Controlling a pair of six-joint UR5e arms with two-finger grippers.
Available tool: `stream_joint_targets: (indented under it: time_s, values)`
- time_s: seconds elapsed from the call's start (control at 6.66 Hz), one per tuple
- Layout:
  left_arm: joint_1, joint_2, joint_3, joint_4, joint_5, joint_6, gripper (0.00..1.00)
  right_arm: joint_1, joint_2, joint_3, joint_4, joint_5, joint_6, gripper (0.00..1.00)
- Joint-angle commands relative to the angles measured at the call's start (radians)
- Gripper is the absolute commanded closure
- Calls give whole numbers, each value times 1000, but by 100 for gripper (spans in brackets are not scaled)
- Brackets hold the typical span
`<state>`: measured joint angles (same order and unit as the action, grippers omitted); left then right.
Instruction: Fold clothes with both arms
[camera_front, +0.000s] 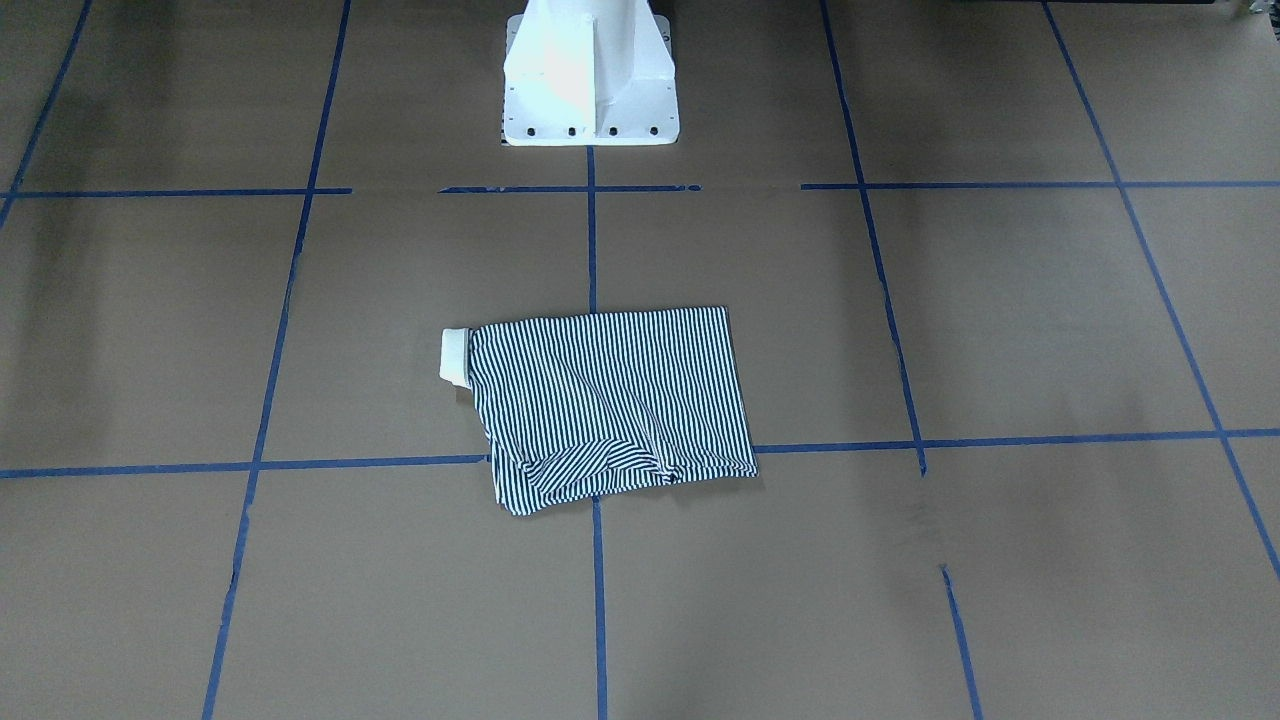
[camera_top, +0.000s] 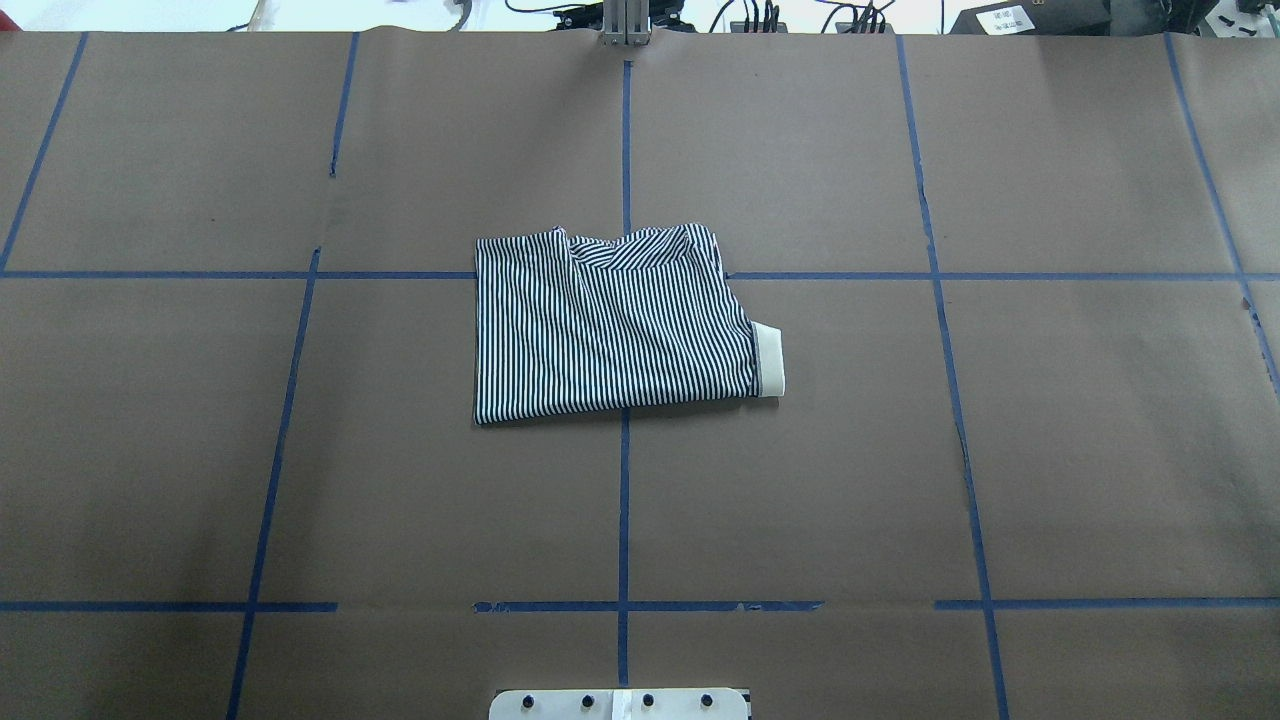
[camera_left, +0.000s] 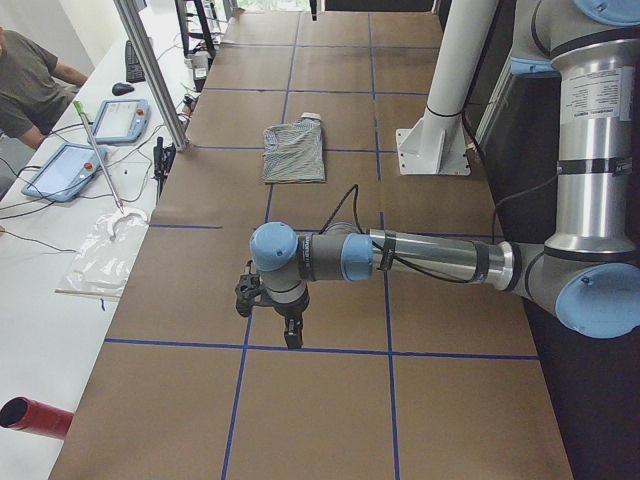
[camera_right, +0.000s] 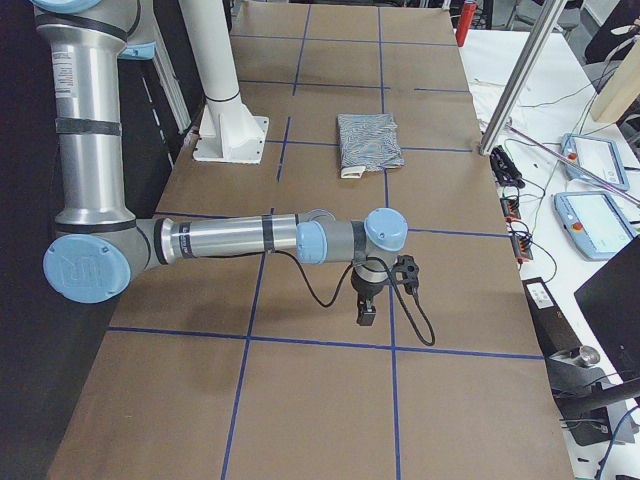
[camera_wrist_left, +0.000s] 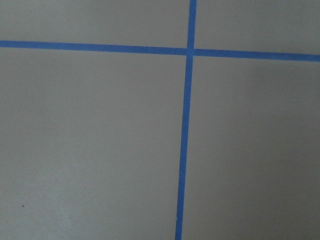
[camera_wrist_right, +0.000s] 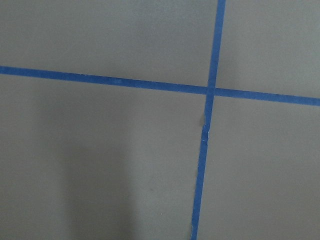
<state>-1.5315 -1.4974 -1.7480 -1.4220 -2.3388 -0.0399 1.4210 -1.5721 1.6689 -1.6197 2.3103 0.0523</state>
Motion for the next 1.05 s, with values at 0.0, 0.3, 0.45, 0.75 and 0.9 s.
stream_joint_targets:
  time_s: [0.0,0.3,0.45,0.75,0.9]
  values:
    - [1,-3,-5,0,0,0,0,-10,-5,-2,1,3,7,0]
    - [2,-7,-8,0,0,0,0,-23,7,38,-8,-18,14,0]
    - [2,-13,-8,0,0,0,0,-24,12,40,-23,-44,12,0]
    - [4,-21,-8,0,-2,0,0,-22,14,37,-34,-46,14,0]
    - [4,-23,-17,0,-10,0,0,-24,12,31,-32,-46,14,0]
